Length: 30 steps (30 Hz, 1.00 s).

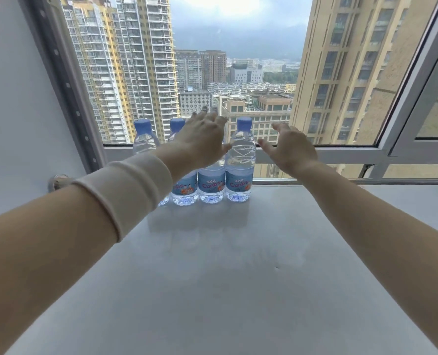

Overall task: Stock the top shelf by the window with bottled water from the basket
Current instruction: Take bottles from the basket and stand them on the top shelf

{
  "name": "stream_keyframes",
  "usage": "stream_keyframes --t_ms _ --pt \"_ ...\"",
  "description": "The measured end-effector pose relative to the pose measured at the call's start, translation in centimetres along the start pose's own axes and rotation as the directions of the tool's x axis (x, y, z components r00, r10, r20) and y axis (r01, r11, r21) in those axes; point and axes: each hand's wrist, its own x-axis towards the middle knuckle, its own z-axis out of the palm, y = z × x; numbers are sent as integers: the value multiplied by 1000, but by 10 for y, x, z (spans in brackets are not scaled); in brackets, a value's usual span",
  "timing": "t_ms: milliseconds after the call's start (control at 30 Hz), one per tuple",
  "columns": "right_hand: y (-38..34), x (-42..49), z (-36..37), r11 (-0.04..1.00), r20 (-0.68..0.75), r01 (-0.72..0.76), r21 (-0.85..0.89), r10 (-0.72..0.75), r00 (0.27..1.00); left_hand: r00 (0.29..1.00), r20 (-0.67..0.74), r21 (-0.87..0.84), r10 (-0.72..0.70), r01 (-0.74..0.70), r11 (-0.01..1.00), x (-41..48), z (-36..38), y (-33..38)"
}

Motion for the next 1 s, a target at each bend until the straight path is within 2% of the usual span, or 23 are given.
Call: stream_keyframes --t_ms 167,267,400,533,600,700,800,867,933,1000 --pt "20 -70 -26 987 41 93 -130 -88 995 999 16 28 -35 35 999 -52 -2 52" --pt "41 -118 -39 963 74 163 -212 -151 986 997 11 -18 -73 74 997 -89 4 92" --pt "78 -195 -52 957 110 217 -192 -199 974 988 37 -40 -152 153 987 -146 29 153" --pt "118 -263 -63 961 145 193 -197 -166 975 975 130 -20 -181 185 982 -196 49 205" --pt "130 -290 -71 959 154 194 -209 -164 974 974 158 -18 -161 166 986 -220 53 225" --pt "142 -331 -79 952 116 236 -195 -216 969 981 188 34 -54 49 998 -256 56 247" --pt "153 -373 -79 944 8 269 -192 -272 962 985 174 -36 11 -5 999 -290 59 258" --pt "161 -408 -70 951 -19 248 -187 -256 967 985 172 -90 26 -10 996 -316 68 264" --pt "172 -451 -51 957 25 227 -181 -227 974 977 210 -126 25 1 992 -346 88 270" --pt "182 -499 -28 962 142 209 -177 -185 972 946 323 -173 -15 74 982 -384 116 277"
